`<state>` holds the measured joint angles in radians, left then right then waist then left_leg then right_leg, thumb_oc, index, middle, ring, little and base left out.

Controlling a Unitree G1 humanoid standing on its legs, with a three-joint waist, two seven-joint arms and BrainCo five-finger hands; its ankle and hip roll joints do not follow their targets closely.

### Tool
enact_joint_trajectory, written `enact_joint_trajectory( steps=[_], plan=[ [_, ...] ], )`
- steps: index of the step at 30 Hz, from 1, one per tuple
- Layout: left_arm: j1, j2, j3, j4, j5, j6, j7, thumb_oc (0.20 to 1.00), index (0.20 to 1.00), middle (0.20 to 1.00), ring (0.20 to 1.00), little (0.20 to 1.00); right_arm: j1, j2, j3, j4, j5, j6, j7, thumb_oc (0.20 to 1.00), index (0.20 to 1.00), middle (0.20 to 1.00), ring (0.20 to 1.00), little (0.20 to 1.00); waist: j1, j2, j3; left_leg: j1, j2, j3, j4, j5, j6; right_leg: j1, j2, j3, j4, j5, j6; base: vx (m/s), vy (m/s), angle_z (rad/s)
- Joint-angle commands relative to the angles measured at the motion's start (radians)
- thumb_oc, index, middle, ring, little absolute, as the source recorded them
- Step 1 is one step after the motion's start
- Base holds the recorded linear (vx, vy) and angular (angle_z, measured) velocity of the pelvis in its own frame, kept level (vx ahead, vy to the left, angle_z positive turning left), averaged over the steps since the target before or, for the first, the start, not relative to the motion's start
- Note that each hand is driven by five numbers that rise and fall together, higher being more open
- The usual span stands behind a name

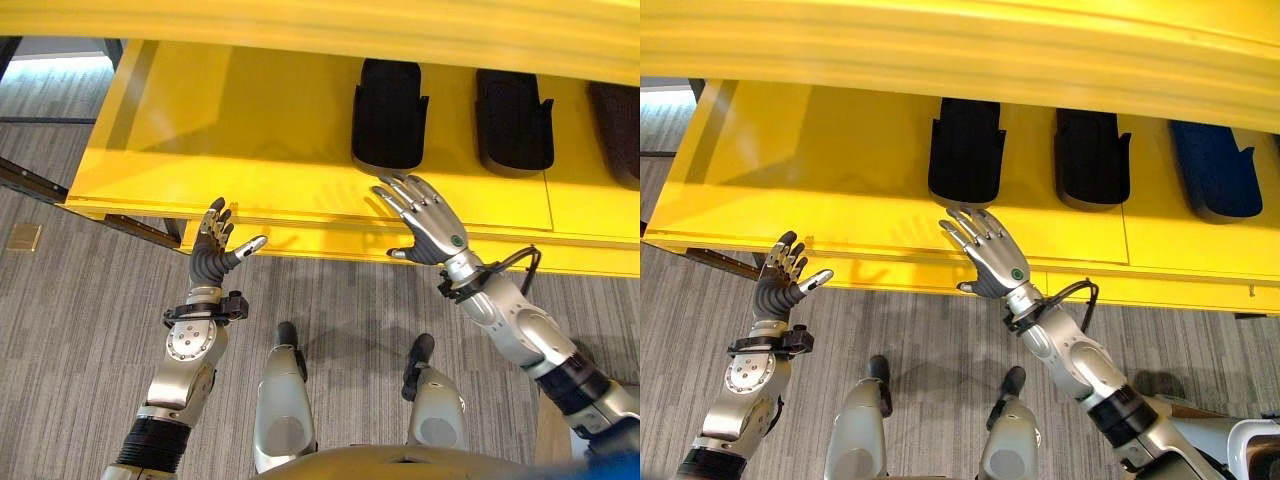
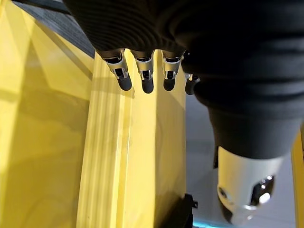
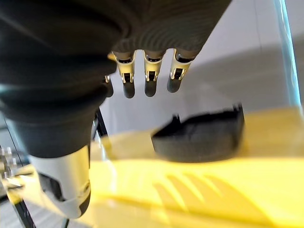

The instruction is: Move parts from the plastic box to the shelf.

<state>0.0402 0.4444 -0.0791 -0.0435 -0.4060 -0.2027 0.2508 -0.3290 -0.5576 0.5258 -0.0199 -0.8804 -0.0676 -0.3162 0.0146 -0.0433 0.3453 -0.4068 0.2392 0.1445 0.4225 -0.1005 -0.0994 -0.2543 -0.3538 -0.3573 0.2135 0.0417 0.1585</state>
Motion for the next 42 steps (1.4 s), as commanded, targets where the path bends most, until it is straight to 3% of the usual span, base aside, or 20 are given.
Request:
enact_joint_trajectory(
  steps=[1,17,42],
  plan=[
    [-0.012,0.031,0.014,-0.031,0.038,-0.069,0.027,1.000,1.000,1.000,1.000,1.000,-0.056,0.033,0.005,-0.041,-0.022,0.008,-0.018,1.000,1.000,1.000,1.000,1.000,0.006,-0.022,-0.002,0.008,0.031,-0.008,-0.007,0.000,-0.006,0.051,-0.066,0.065,-0.014,0.067,0.061,0.00,0.000,0.00],
    [-0.021,0.029,0.010,-0.029,0.028,-0.079,0.037,1.000,1.000,1.000,1.000,1.000,-0.127,0.111,0.073,0.149,-0.017,0.059,-0.039,1.000,1.000,1.000,1.000,1.000,0.024,-0.006,0.019,-0.011,0.023,-0.011,0.009,-0.009,-0.001,0.045,-0.075,0.065,-0.002,0.072,0.057,0.00,0.000,0.00],
    [-0.030,0.030,0.008,-0.032,0.009,-0.093,0.055,1.000,1.000,1.000,1.000,1.000,-0.220,0.167,0.076,0.273,0.027,0.109,-0.077,1.000,1.000,1.000,1.000,1.000,0.048,0.024,0.063,-0.053,0.012,-0.025,0.046,-0.022,0.008,0.003,-0.088,0.070,0.054,0.050,0.047,0.00,0.001,0.01]
  ],
)
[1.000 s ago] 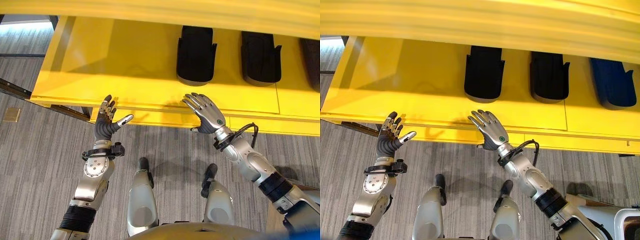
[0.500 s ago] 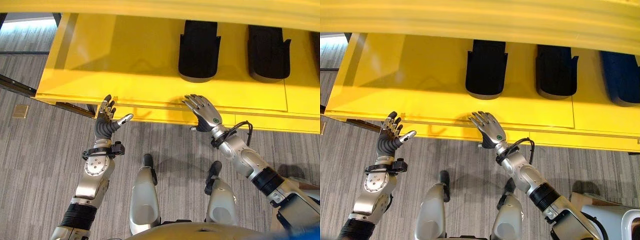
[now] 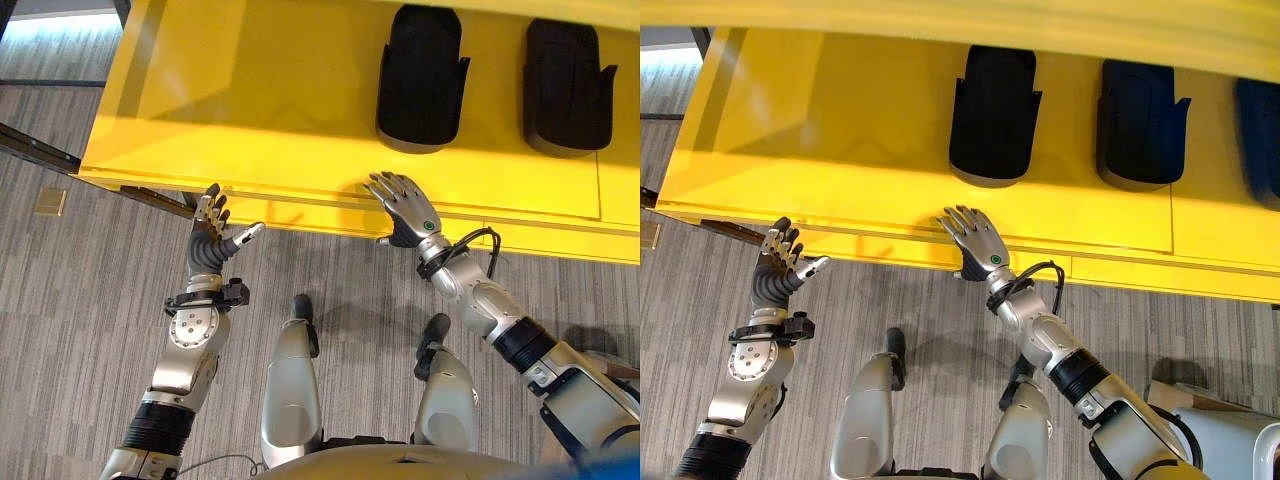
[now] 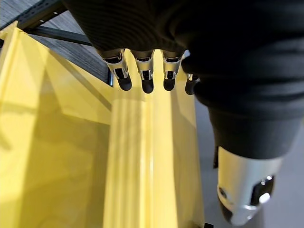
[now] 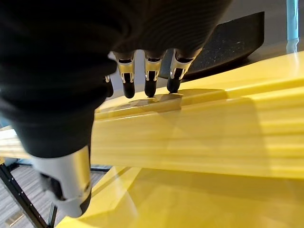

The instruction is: Move parts from the plastic box to the shelf.

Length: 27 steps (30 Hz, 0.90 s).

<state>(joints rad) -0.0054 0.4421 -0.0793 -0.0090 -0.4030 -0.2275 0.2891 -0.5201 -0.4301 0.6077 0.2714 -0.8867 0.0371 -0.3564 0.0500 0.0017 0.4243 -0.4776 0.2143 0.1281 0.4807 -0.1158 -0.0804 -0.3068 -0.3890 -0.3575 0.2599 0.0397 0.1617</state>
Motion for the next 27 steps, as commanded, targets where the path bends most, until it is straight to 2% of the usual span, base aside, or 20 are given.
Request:
enact_joint_trajectory(
  steps=[1,27],
  plan=[
    [0.015,0.032,0.009,-0.068,0.004,-0.069,0.016,1.000,1.000,1.000,1.000,1.000,-0.030,0.038,-0.008,-0.020,0.037,0.005,-0.037,1.000,1.000,1.000,1.000,1.000,0.012,-0.021,-0.015,0.017,0.037,-0.009,-0.014,-0.006,-0.012,0.054,-0.053,0.070,0.006,0.052,0.044,0.00,0.000,0.00],
    [0.024,0.045,0.025,-0.078,-0.018,-0.080,0.000,1.000,1.000,1.000,1.000,1.000,-0.094,-0.012,-0.089,0.104,0.057,0.063,-0.088,1.000,1.000,1.000,1.000,1.000,0.022,-0.004,0.008,-0.011,0.045,-0.015,0.013,-0.011,-0.012,0.009,-0.049,0.079,0.052,0.030,0.036,0.00,0.000,0.00]
  ],
)
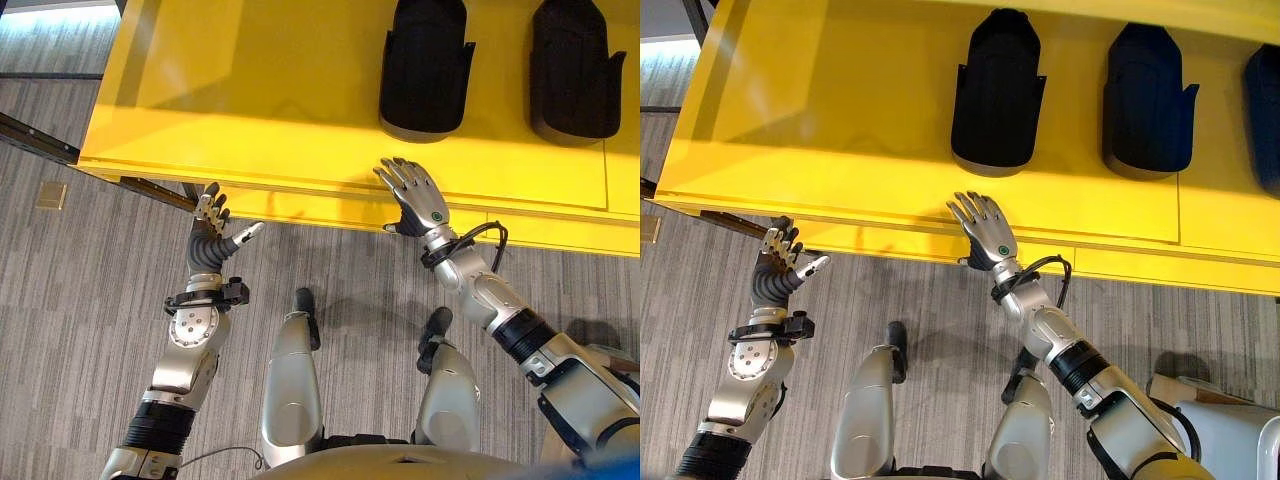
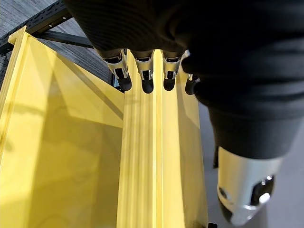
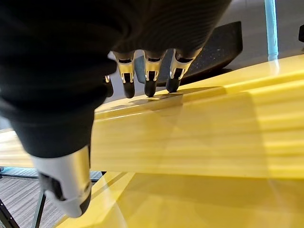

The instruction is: Move parts from the plastic box to the shelf.

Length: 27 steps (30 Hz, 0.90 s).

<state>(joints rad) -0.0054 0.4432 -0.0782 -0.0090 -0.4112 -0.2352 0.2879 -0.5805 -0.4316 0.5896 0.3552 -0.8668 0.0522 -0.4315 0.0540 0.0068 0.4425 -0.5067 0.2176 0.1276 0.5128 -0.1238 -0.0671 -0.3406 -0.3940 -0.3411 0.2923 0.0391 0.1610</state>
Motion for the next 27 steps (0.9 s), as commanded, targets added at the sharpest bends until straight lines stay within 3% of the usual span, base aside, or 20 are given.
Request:
enact_joint_trajectory(
  steps=[1,27],
  plan=[
    [0.024,0.044,0.024,-0.078,-0.010,-0.072,0.001,1.000,1.000,1.000,1.000,1.000,-0.034,-0.011,-0.071,0.020,0.037,0.048,-0.013,1.000,1.000,1.000,1.000,1.000,0.018,-0.009,-0.011,0.018,0.042,-0.015,-0.019,-0.003,-0.025,0.043,-0.044,0.062,0.020,0.031,0.036,0.00,0.000,0.00],
    [0.035,0.067,0.043,-0.067,-0.032,-0.072,-0.030,1.000,1.000,1.000,1.000,1.000,-0.148,-0.100,-0.157,0.109,0.138,0.073,-0.035,1.000,1.000,1.000,1.000,1.000,0.034,-0.005,-0.007,-0.009,0.040,-0.029,-0.008,-0.003,-0.023,0.019,-0.042,0.061,0.044,0.023,0.032,0.00,0.000,0.00]
  ],
)
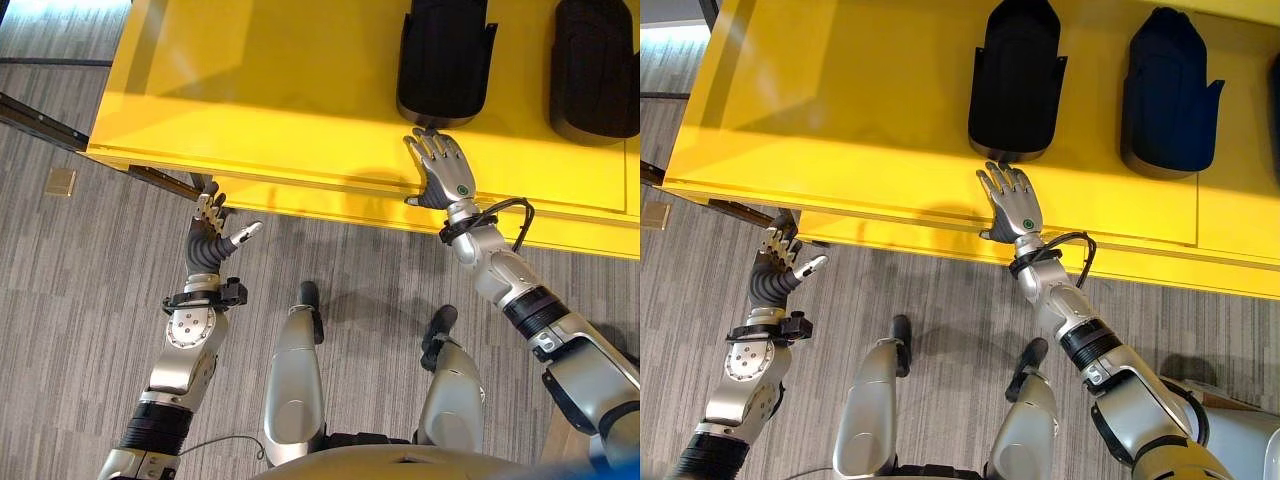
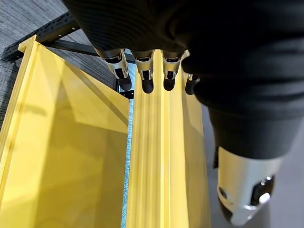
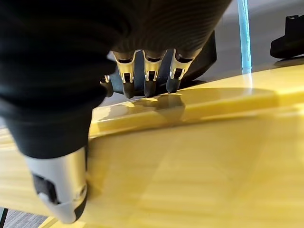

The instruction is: Move parts from the plastic box to the shelf.

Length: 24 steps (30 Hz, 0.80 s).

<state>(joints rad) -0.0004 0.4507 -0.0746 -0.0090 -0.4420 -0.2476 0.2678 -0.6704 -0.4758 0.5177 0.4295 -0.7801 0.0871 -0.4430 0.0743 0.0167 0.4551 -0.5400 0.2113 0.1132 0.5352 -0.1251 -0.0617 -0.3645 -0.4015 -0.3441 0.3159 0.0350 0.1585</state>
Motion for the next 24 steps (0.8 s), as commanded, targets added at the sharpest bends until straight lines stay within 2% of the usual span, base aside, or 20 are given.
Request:
enact_joint_trajectory(
  steps=[1,12,16,24],
  plan=[
    [0.030,0.059,0.039,-0.067,-0.001,-0.060,-0.010,1.000,1.000,1.000,1.000,1.000,-0.058,-0.056,-0.085,0.035,0.051,0.038,-0.023,1.000,1.000,1.000,1.000,1.000,0.014,-0.015,-0.020,0.025,0.046,-0.014,-0.031,-0.001,-0.029,0.043,-0.034,0.064,0.021,0.027,0.034,0.00,0.000,0.00],
    [0.035,0.062,0.047,-0.065,-0.008,-0.060,-0.012,1.000,1.000,1.000,1.000,1.000,-0.076,-0.070,-0.093,0.027,0.089,0.023,-0.018,1.000,1.000,1.000,1.000,1.000,0.017,-0.015,-0.015,0.017,0.043,-0.015,-0.023,-0.003,-0.026,0.036,-0.035,0.067,0.028,0.025,0.033,0.00,0.000,0.00],
    [0.031,0.047,0.047,-0.064,-0.002,-0.051,0.000,1.000,1.000,1.000,1.000,1.000,-0.011,-0.032,-0.096,-0.083,0.115,-0.011,-0.001,1.000,1.000,1.000,1.000,1.000,0.010,-0.018,-0.012,0.018,0.044,-0.013,-0.022,-0.003,-0.025,0.033,-0.035,0.069,0.031,0.024,0.032,0.00,0.000,0.00],
    [0.030,0.019,0.052,-0.068,0.029,-0.031,0.038,1.000,1.000,1.000,1.000,1.000,0.181,0.047,-0.058,-0.369,0.250,-0.134,0.089,1.000,1.000,1.000,1.000,1.000,-0.018,-0.035,-0.013,0.024,0.048,-0.007,-0.021,-0.003,-0.023,0.035,-0.033,0.077,0.032,0.023,0.032,0.00,0.002,-0.01]
  ],
)
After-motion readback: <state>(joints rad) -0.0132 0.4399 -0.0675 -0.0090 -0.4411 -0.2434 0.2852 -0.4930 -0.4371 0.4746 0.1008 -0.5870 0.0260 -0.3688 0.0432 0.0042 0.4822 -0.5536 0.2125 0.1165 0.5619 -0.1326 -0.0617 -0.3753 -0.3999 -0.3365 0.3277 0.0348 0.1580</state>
